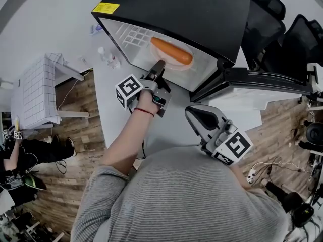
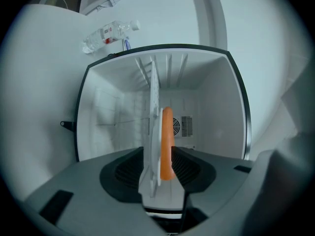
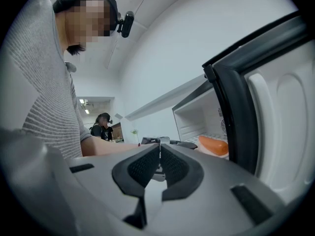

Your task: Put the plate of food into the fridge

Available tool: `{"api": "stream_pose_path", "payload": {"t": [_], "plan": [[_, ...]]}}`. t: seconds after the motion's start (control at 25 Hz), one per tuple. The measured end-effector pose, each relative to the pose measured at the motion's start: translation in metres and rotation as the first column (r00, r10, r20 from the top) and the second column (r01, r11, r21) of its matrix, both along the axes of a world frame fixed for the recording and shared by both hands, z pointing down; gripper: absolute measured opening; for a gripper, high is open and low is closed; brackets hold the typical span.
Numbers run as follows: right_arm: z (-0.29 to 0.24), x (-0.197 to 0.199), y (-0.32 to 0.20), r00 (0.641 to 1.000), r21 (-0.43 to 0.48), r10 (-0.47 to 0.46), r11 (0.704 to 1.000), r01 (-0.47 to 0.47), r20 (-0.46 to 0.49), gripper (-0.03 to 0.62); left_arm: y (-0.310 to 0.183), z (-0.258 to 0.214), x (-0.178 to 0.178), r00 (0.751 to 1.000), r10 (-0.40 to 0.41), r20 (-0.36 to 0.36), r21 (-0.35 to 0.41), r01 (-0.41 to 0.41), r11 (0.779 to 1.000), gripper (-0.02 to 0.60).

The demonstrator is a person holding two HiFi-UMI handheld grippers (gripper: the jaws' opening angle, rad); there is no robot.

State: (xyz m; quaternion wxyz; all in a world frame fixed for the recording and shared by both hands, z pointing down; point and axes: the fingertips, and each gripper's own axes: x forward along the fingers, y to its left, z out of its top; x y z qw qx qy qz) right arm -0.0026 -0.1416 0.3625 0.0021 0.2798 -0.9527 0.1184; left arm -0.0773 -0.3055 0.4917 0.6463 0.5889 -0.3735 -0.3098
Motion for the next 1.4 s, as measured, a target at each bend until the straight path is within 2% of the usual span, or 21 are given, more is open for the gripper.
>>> {"api": "stream_pose_path", "payload": {"t": [0.24, 0.4, 0.56, 0.88, 1.4], "plan": [[-0.002, 0.001, 0.001, 1.0, 0.007, 0.004, 1.0, -0.004, -0.001, 0.015, 0.011, 0.004, 0.017, 0.999, 0.041, 0.004, -0.042, -0.041, 0.998, 0.158], [-0.001, 0.002, 0.001, 1.0, 0.005, 0.009, 1.0, -0.009, 0.001, 0.015, 0.01, 0.001, 0.016, 0.999, 0.043, 0.029, -0.044, -0.041, 0.998, 0.058], [0.0, 0.002, 0.0, 1.0, 0.011, 0.008, 1.0, -0.008, -0.008, 0.015, 0.007, 0.0, 0.013, 0.999, 0.039, 0.032, -0.046, -0.037, 0.998, 0.026], [0.003, 0.001, -0.001, 1.0, 0.001, 0.003, 1.0, -0.003, -0.011, 0.015, 0.004, 0.001, 0.018, 0.999, 0.042, 0.014, -0.05, -0.041, 0.998, 0.025], [0.009, 0.009, -0.006, 1.0, -0.018, 0.008, 1.0, -0.008, -0.013, 0.015, -0.03, 0.003, 0.028, 0.999, 0.049, 0.003, -0.059, -0.048, 0.997, 0.025]]}}
